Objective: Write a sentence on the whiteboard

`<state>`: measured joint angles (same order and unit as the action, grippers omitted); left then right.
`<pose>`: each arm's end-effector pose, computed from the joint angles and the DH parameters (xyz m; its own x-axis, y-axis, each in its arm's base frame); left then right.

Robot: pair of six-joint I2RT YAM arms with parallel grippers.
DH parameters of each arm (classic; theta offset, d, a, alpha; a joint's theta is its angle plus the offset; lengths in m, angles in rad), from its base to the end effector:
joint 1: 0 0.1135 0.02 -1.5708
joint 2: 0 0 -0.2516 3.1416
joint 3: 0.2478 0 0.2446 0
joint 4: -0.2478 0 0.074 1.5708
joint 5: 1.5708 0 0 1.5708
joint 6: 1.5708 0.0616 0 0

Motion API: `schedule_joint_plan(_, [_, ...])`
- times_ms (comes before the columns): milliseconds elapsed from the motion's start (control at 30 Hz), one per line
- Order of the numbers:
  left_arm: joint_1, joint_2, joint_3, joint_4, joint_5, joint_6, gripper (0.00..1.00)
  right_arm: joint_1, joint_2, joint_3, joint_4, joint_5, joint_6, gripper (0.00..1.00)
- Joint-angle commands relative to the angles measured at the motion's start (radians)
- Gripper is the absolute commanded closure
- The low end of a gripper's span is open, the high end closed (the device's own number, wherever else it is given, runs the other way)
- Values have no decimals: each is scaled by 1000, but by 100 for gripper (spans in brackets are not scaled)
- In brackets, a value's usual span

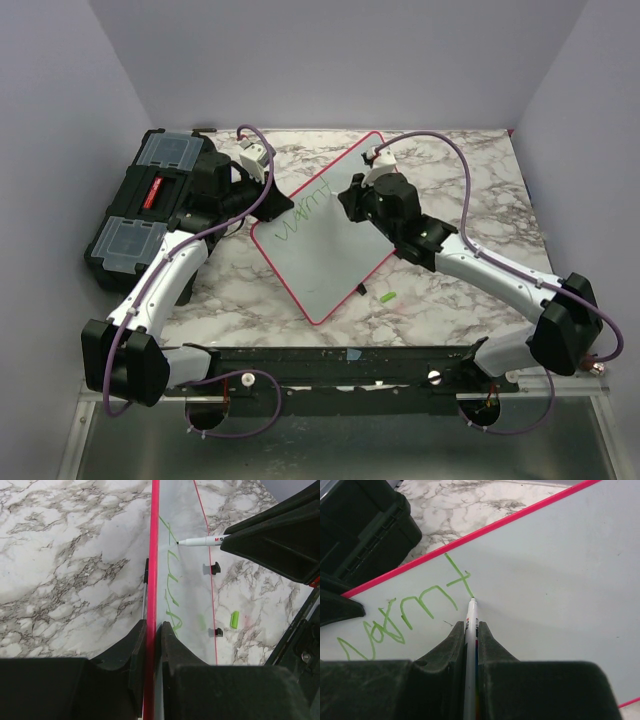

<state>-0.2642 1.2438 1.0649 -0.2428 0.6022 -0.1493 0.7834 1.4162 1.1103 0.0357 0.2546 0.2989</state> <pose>0.2776 -0.1113 0.3175 -0.4969 0.0075 -0.8678 0.6474 0.6691 -0.3650 0.2619 0.2390 0.3122 -0.3312 0.0723 -0.9408 -0.4326 0.8744 0.2195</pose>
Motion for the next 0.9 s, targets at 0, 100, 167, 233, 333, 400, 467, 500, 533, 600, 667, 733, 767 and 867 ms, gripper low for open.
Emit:
schedule_joint_plan(0, [-15, -6, 26, 23, 0, 60, 100, -3, -8, -36, -33, 18, 9, 100])
schedule_joint_plan(100, [-15, -6, 27, 23, -1, 60, 100, -3, -12, -38, -34, 40, 8, 99])
schedule_joint_plan(167, [-15, -6, 27, 23, -1, 60, 100, -3, -10, -34, -34, 62, 4, 99])
schedule_joint_plan(233, [-15, -6, 27, 22, 1, 60, 100, -3, -5, -24, -34, 76, 1, 99])
schedule_joint_plan(333, [-17, -4, 27, 21, 1, 60, 100, -3, 5, -2, -34, 80, -4, 99])
schedule_joint_plan(400, [-17, -6, 27, 22, 1, 61, 100, -3, 15, 15, -34, 87, -10, 99])
schedule_joint_plan(467, [-18, -6, 27, 21, 1, 60, 100, -3, 26, 33, -34, 100, -19, 99])
schedule_joint_plan(500, [-17, -7, 27, 20, 2, 61, 100, -3, 32, 39, -34, 106, -25, 99])
schedule_joint_plan(533, [-18, -9, 27, 20, 2, 60, 100, -3, 36, 46, -34, 112, -32, 99])
schedule_joint_plan(600, [-18, -10, 26, 22, 3, 62, 100, -3, 47, 59, -34, 124, -42, 99])
schedule_joint_plan(667, [-20, -10, 27, 22, 2, 62, 100, -3, 52, 69, -34, 129, -46, 99])
schedule_joint_plan(733, [-20, -9, 27, 22, 1, 61, 100, -3, 54, 75, -34, 128, -47, 99])
schedule_joint_plan(767, [-19, -9, 27, 21, 1, 62, 100, -3, 53, 77, -33, 127, -49, 99])
schedule_joint_plan(867, [-20, -8, 29, 23, -10, 59, 100, -3, 39, 77, -34, 139, -57, 99])
